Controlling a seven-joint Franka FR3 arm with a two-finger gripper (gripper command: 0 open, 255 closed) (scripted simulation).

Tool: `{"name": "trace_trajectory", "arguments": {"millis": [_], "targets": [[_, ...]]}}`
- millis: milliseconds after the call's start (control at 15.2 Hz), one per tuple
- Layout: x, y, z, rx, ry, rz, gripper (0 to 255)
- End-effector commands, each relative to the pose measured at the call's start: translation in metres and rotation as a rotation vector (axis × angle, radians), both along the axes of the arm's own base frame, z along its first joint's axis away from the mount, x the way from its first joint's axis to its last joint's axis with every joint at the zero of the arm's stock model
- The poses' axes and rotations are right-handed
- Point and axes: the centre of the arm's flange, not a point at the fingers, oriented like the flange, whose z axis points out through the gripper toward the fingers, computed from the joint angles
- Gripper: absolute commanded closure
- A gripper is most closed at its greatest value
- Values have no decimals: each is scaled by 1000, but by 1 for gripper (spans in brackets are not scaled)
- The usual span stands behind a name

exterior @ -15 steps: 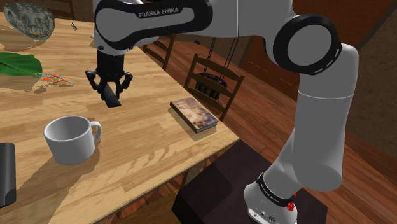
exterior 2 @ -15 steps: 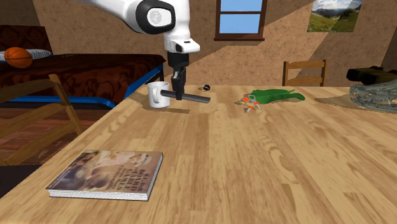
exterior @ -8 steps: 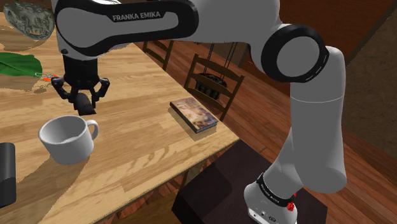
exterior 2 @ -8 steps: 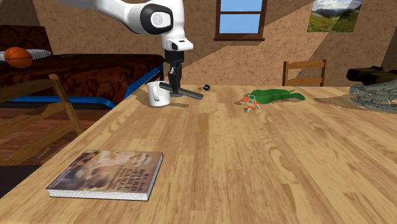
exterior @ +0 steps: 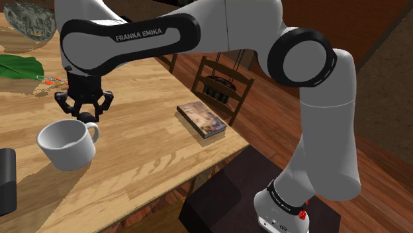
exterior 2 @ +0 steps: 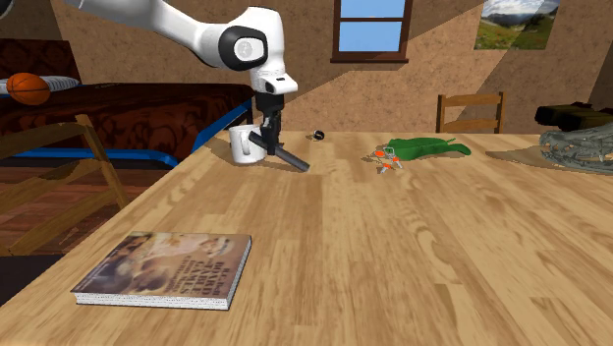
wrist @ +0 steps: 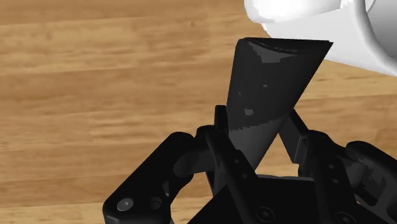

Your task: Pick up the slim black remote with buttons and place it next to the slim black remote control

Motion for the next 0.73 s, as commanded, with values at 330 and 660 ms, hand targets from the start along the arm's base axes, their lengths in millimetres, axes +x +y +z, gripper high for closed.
{"name": "trace_trajectory", "arguments": {"millis": [330,660], "targets": [[-2,0,-42,-4,7,1,255],[-2,0,-42,-4,7,1,255]]}}
